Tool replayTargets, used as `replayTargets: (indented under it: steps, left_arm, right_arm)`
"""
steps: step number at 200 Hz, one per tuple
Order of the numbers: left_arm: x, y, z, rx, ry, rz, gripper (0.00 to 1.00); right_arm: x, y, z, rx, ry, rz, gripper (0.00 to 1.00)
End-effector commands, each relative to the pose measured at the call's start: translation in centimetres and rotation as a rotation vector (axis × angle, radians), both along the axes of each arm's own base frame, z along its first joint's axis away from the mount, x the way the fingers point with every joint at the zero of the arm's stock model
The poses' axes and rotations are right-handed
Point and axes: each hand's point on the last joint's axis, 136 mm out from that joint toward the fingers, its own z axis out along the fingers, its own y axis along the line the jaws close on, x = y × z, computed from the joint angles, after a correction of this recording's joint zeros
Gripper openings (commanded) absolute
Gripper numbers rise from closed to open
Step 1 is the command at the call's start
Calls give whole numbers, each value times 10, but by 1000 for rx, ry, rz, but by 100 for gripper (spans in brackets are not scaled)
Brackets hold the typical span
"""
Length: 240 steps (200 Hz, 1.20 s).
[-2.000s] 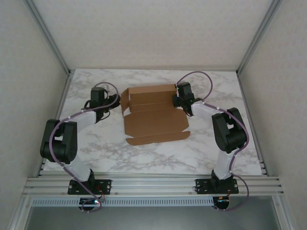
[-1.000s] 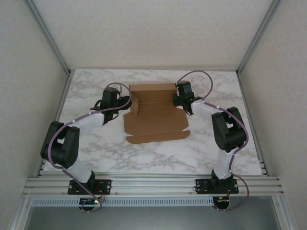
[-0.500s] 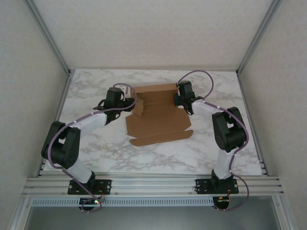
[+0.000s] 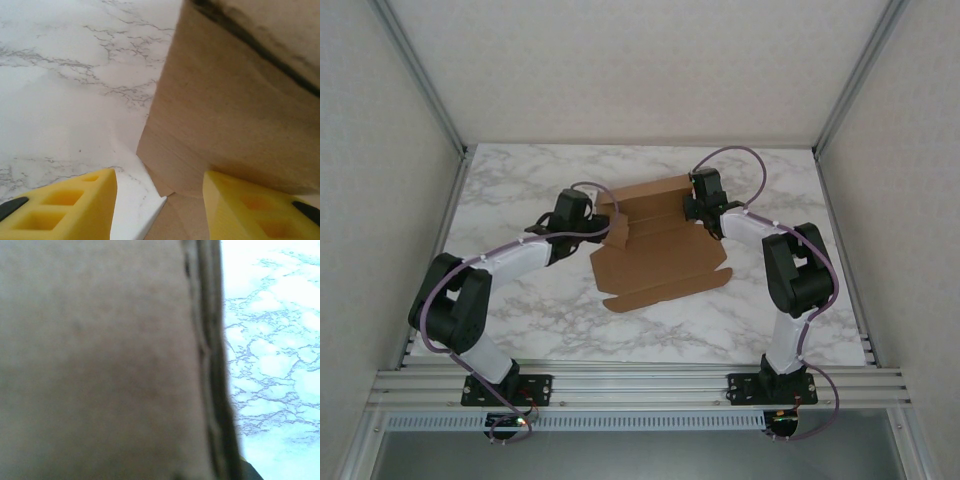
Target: Fold the paper box
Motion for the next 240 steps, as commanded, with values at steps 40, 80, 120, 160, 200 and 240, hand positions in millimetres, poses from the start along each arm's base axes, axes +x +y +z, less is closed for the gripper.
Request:
replayTargets:
  steps: [40, 80, 120, 160, 200, 240]
  left_arm:
    - [-27, -20, 6, 15, -6, -100, 50]
    - [-7, -11, 4, 89, -36, -59, 51]
    - [-1, -8, 38, -2, -139, -15, 49]
    - [-7, 50, 127, -136, -408, 174, 49]
    - [6, 159, 141, -282, -466, 497, 49]
    - [36, 169, 67, -316, -217, 500, 45]
  right_arm:
    - [-9, -2, -12, 0, 44, -41, 0]
    - [-9, 2, -12, 20, 49, -29, 0]
    - [-10, 0, -14, -3, 53, -16, 0]
    - [-10, 4, -15, -2, 54, 6, 0]
    - [-10, 5, -15, 1, 58, 9, 0]
    - [-9, 6, -12, 4, 57, 12, 0]
